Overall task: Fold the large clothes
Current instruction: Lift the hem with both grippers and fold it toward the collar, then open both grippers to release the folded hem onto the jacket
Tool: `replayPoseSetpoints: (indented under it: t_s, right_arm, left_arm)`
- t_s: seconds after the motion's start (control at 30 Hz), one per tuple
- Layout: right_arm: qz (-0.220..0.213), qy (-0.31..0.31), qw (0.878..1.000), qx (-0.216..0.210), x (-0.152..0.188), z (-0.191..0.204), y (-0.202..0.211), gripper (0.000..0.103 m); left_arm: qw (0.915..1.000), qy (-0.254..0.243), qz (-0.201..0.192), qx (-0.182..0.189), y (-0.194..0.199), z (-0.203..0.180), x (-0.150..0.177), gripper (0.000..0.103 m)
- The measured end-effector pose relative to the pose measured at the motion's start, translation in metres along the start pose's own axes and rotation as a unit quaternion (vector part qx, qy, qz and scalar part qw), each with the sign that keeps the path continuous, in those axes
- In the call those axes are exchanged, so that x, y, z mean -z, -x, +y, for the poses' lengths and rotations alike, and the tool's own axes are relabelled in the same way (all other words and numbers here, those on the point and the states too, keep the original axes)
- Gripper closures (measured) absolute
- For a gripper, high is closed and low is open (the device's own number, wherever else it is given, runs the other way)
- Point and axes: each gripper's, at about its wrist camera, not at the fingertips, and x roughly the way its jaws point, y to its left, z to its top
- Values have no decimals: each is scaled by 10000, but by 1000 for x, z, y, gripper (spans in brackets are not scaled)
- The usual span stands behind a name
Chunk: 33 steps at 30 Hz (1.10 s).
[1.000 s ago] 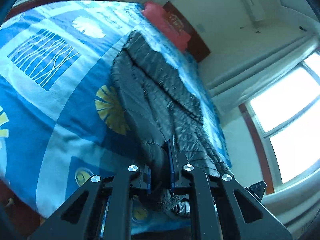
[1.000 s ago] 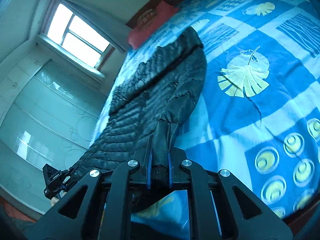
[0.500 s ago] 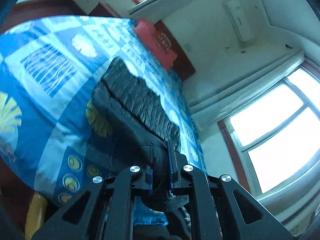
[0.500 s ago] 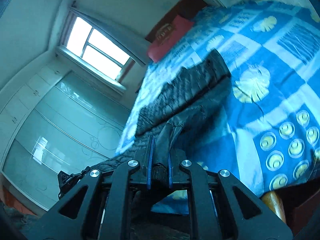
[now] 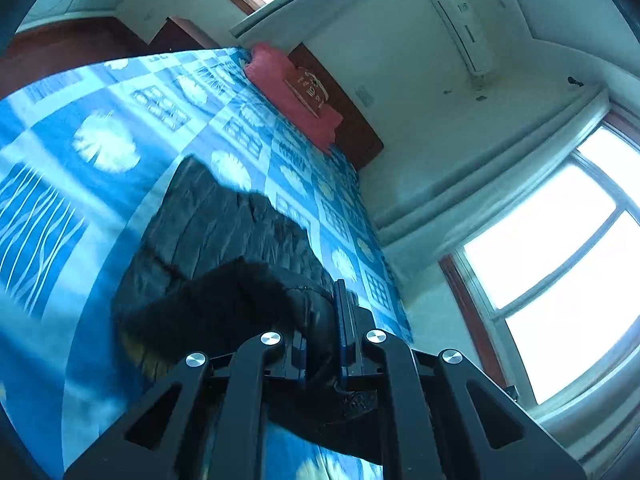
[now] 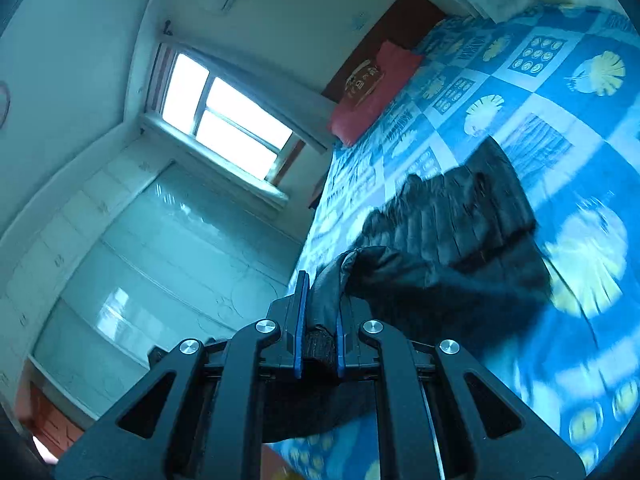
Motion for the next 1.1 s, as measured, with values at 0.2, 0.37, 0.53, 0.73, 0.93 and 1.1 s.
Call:
replayPoseSetpoints:
  t_s: [0.2,0.37,0.53,0.73,0.93,1.1]
  right_arm:
    - [-4,-330,9994,79,-68,-40,-90,92]
    - [69,-682,9961,562,-108,-89,-166,92]
    - [176,-1004,9887,1100,-129,-143,-224,92]
    - [415,-1138,9773,1737,-125,-206,-271,92]
    - [505,-644,9771,1962,-123,-206,-284,89]
    - [416,-494,9818,1786,-128,-192,-270,77]
  left_arm:
    - [9992,222,57,-315,-89,39,-59,93]
    - [9963,399,267,-708,-164,70,-91,93]
    - [9922,411,427,-1100,-230,99,-111,93]
    - [9839,497,668,-1583,-283,142,-109,93]
    - [9836,102,703,-1656,-293,144,-107,91]
    - [9904,534,701,-1067,-281,140,-118,65]
